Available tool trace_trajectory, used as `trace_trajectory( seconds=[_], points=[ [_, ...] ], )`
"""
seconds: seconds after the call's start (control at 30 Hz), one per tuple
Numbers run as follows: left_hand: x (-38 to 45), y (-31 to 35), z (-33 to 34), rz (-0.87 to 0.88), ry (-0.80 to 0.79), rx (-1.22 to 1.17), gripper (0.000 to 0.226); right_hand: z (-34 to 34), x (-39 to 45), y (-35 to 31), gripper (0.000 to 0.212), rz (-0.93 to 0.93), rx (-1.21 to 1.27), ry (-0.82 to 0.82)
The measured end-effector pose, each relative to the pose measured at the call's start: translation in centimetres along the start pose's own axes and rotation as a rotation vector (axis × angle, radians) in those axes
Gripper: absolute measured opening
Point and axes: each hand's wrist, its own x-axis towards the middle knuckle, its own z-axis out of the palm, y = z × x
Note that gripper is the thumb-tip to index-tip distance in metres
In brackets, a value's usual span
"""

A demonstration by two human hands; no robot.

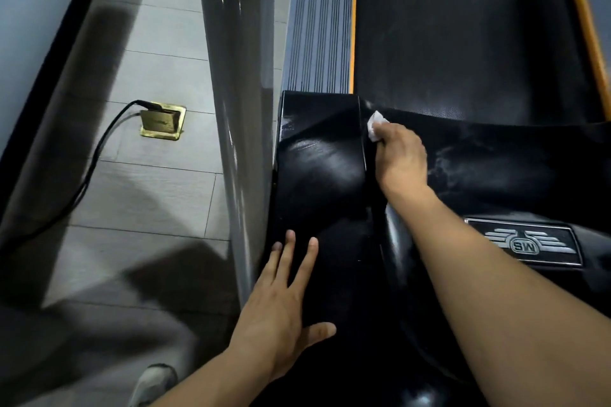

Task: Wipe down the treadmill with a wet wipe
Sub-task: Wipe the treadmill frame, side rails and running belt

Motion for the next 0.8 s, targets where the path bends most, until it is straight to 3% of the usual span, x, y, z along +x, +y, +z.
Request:
trace_trajectory(
  seconds=[0.1,0.2,0.27,0.47,0.6,0.7,0.77,0.8],
  points=[
    [0.0,0.1,-0.2,0.005,0.006,0.0,0.118,0.9,-0.8,-2.7,0.017,-0.071,0.132,0.047],
    [0.0,-0.1,0.0,0.021,0.034,0.008,0.118,3.2,-1.9,-7.0,0.012,-0.442,0.133,-0.11],
    [-0.1,-0.1,0.1,0.023,0.056,0.002,0.118,4.0,-1.2,-8.5,0.018,-0.565,0.066,-0.215],
    [-0.5,-0.4,0.4,0.042,0.082,-0.004,0.115,4.1,1.1,-8.8,0.016,-0.575,-0.096,-0.174],
    [-2.4,-0.2,0.7,0.052,0.171,0.007,0.098,2.0,-9.2,-7.6,0.022,-0.675,0.002,-0.37],
    [-5.1,0.6,1.7,0.012,0.104,0.029,0.093,-0.2,-14.0,-6.3,0.019,-0.901,-0.07,-0.555],
    [-6.8,1.3,2.5,-0.002,0.023,0.045,0.102,-1.0,-11.9,-6.3,0.024,-0.918,-0.05,-0.46],
    [-7.3,1.5,2.7,-0.003,0.001,0.065,0.107,-1.6,-9.6,-6.4,0.02,-0.827,-0.031,-0.378]
  ],
)
